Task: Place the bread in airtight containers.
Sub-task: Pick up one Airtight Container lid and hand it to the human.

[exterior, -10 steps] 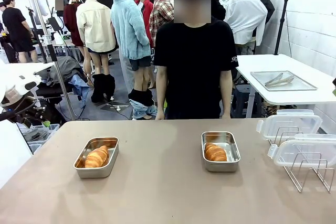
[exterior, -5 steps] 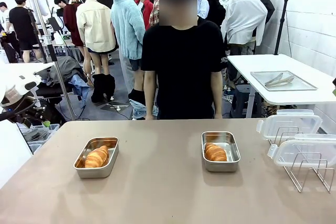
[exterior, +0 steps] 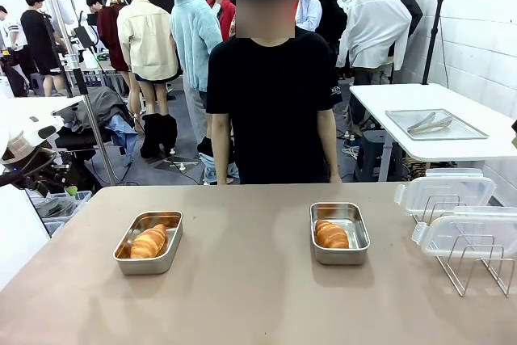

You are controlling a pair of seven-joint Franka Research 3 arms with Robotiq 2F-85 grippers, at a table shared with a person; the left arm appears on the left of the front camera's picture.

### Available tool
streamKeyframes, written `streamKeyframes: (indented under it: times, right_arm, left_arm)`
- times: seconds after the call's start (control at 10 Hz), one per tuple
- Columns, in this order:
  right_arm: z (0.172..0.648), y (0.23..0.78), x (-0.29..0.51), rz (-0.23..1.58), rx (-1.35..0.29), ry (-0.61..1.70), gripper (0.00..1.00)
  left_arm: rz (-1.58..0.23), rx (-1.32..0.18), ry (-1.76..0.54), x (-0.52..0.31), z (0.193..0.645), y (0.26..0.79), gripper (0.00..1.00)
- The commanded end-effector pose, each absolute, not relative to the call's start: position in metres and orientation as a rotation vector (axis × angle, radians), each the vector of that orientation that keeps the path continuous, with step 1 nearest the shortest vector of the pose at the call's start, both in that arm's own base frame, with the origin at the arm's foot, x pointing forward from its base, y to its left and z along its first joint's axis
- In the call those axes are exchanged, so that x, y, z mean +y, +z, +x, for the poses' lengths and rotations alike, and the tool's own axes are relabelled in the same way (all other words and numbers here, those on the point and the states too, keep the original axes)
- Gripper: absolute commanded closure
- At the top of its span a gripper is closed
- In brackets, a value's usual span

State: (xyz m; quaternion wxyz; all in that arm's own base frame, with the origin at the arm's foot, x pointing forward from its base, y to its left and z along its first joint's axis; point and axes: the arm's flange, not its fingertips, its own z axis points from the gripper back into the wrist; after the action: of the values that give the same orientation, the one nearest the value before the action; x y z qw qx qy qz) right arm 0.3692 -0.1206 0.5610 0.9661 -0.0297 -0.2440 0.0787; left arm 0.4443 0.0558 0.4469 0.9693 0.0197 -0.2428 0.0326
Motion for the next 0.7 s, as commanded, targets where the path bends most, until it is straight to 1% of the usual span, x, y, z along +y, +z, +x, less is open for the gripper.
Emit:
streamKeyframes:
  times: [0.0, 0.5, 0.6]
  right_arm:
    - [0.368, 0.559, -0.118, -0.052, -0.490, 0.145, 0.07]
    - [0.369, 0.561, -0.121, -0.060, -0.494, 0.159, 0.07]
    - [0.363, 0.561, -0.107, -0.139, -0.491, 0.282, 0.07]
  left_arm:
    - [0.053, -0.492, 0.078, 0.055, 0.445, 0.448, 0.33]
    - [0.053, -0.492, 0.078, 0.055, 0.445, 0.448, 0.33]
    - [0.053, -0.492, 0.078, 0.055, 0.445, 0.448, 0.33]
